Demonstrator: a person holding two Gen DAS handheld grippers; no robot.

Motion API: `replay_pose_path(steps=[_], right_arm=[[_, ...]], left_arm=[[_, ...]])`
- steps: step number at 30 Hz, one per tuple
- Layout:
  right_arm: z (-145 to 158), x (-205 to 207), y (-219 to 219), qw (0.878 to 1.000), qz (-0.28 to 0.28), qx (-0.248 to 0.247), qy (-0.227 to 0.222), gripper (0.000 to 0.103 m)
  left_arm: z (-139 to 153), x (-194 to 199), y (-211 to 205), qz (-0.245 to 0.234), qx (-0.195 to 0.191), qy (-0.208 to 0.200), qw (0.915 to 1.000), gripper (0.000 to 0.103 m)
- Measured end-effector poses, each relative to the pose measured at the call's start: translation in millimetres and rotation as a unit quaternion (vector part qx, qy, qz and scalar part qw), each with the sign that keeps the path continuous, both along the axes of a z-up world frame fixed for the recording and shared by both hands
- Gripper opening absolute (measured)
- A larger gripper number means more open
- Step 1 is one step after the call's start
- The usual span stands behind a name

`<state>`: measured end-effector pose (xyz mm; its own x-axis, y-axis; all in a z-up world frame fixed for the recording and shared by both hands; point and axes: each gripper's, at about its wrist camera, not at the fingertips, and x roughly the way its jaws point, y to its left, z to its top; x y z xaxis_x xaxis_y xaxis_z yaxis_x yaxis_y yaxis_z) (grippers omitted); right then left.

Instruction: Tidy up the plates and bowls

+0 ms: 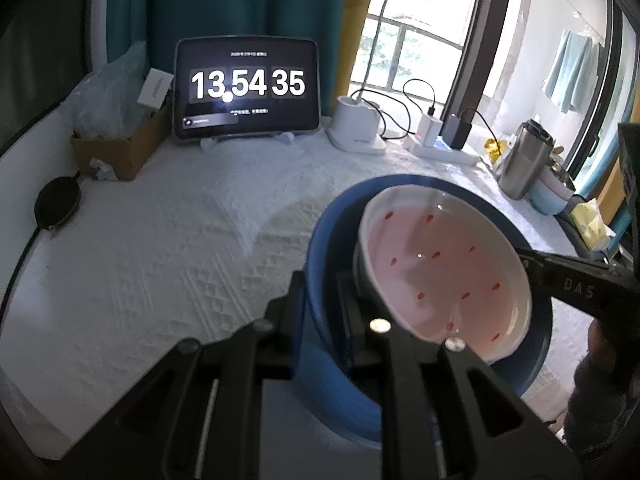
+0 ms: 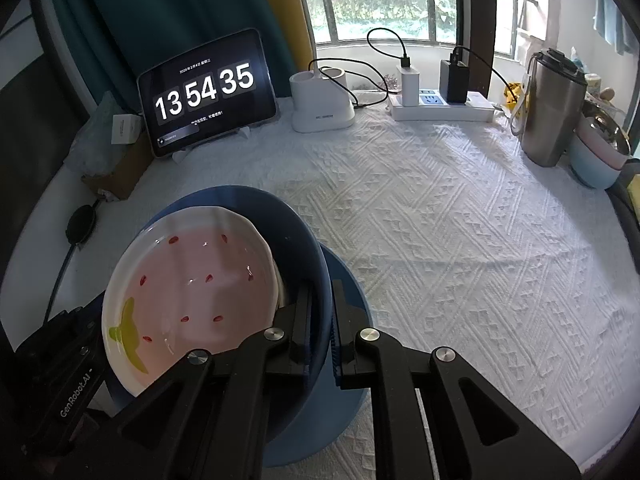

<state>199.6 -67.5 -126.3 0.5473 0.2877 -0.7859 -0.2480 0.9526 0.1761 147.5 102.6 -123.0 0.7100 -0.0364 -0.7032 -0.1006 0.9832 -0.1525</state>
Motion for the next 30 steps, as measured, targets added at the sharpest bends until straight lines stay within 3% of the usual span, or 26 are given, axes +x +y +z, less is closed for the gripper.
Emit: replay_pose_path(steps=[6, 23, 30], right_arm=[[-1.7, -0.9, -3.9, 1.0, -0.003, 0.006, 0.004, 0.012], [1.2, -7.4, -9.0, 1.0, -0.005, -0.012, -0.003, 0.034], [12.7, -14.5, -13.4, 1.0, -0.007, -0.007, -0.019, 0.044]], left_arm=[[0.0, -0.5, -0.3, 0.001, 0.004, -0.003, 1.0, 0.016], [5.9, -7.0, -0.1, 0.023, 0.023, 0.0, 0.9995, 0.02], [19.7, -15.8, -1.4, 0.028, 0.032, -0.024, 0.9988, 0.034]])
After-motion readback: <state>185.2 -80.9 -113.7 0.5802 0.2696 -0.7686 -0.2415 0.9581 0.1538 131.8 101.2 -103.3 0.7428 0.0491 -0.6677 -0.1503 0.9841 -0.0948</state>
